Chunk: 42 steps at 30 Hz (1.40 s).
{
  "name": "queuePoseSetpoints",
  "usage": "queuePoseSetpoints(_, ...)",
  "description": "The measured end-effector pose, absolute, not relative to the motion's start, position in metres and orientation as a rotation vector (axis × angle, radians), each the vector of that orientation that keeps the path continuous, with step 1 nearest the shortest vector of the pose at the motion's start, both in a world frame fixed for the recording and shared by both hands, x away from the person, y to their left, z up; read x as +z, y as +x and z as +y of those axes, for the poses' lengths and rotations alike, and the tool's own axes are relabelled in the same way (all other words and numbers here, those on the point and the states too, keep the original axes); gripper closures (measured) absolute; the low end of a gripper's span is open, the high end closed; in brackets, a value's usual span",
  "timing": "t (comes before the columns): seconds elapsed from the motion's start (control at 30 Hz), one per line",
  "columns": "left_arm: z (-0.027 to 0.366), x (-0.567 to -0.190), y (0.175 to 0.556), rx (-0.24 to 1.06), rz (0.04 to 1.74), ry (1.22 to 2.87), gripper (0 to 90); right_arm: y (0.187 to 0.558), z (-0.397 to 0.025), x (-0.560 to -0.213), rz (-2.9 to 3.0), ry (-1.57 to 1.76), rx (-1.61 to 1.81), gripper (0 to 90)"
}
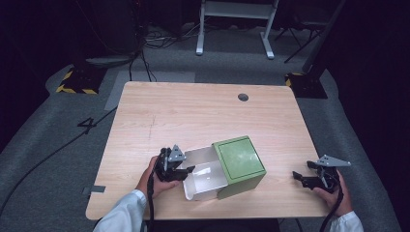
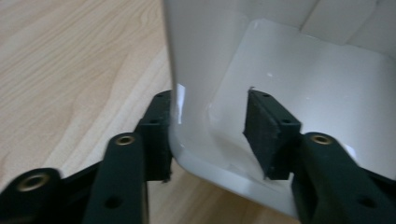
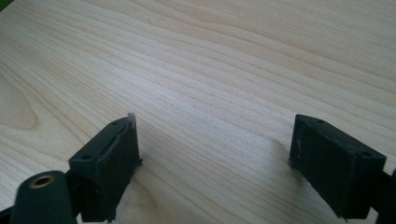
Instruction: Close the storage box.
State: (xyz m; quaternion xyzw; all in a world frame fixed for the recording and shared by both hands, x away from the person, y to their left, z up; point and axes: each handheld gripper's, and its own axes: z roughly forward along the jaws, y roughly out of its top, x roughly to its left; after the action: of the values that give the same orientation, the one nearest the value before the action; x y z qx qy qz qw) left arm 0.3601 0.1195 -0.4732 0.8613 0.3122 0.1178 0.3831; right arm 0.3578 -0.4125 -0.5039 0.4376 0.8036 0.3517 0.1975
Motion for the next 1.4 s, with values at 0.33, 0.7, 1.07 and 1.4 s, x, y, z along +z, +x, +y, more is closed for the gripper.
queuePoseSetpoints(0.33,0.106,-0.470,0.372,0.347,0.844,2.184,70.3,0.358,-0.412,-0.504,2.249,1.225,0.985,15.6)
queuePoseSetpoints(0.7,0.075,-0.466,0.375,0.418,0.842,2.190,66.5,0.358,-0.412,-0.504,2.249,1.225,0.985,15.6)
queuePoseSetpoints(1.07,0.047,-0.465,0.376,0.395,0.805,2.207,57.5,0.358,-0.412,-0.504,2.250,1.225,0.985,15.6)
queuePoseSetpoints(1.4,0.030,-0.464,0.377,0.402,0.816,2.200,46.6,0.358,-0.413,-0.504,2.250,1.225,0.985,15.6)
